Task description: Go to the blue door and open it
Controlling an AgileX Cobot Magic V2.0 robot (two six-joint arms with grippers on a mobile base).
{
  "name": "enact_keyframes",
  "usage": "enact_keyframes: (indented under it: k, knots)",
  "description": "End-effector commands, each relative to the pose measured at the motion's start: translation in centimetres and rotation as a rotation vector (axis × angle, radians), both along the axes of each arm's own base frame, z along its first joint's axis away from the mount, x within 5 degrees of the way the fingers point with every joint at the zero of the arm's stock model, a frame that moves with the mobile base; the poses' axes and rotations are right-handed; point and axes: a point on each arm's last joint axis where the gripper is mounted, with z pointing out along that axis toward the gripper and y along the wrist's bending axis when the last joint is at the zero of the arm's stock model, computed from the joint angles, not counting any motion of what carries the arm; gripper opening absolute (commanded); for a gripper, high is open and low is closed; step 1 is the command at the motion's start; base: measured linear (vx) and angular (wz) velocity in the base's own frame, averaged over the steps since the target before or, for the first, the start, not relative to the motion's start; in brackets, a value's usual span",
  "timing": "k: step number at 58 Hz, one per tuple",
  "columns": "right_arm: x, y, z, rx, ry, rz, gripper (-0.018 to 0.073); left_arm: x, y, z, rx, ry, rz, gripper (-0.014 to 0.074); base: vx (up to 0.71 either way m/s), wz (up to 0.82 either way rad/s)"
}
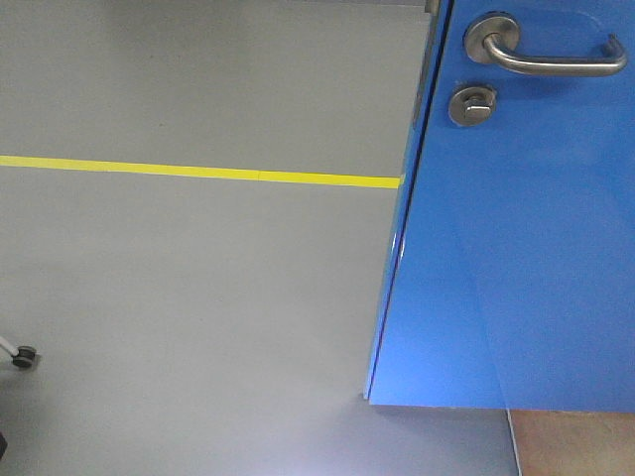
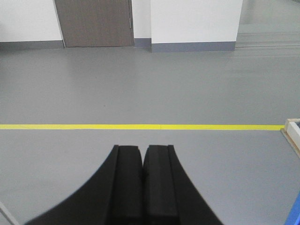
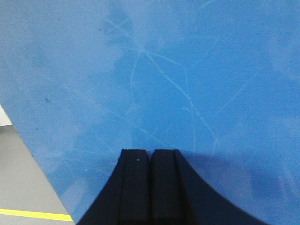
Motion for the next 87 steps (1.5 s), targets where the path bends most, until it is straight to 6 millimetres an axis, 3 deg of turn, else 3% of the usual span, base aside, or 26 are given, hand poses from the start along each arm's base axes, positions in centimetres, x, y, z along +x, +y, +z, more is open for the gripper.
enact_keyframes:
  k: [1,87]
  knots:
    - [-1.30,-0.48,2.37,0.008,-0.129,-0.043,0.0012,-0.05,-0.09,1.70,-0.009,-0.123,-0.011,0.0073,0.18,-0.01]
    - [-1.30,-0.49,2.37,0.008,-0.129,-0.044,0.0012,-0.05,-0.09,1.70,-0.009,-0.123,-0.011,0.0073,0.05,-0.04]
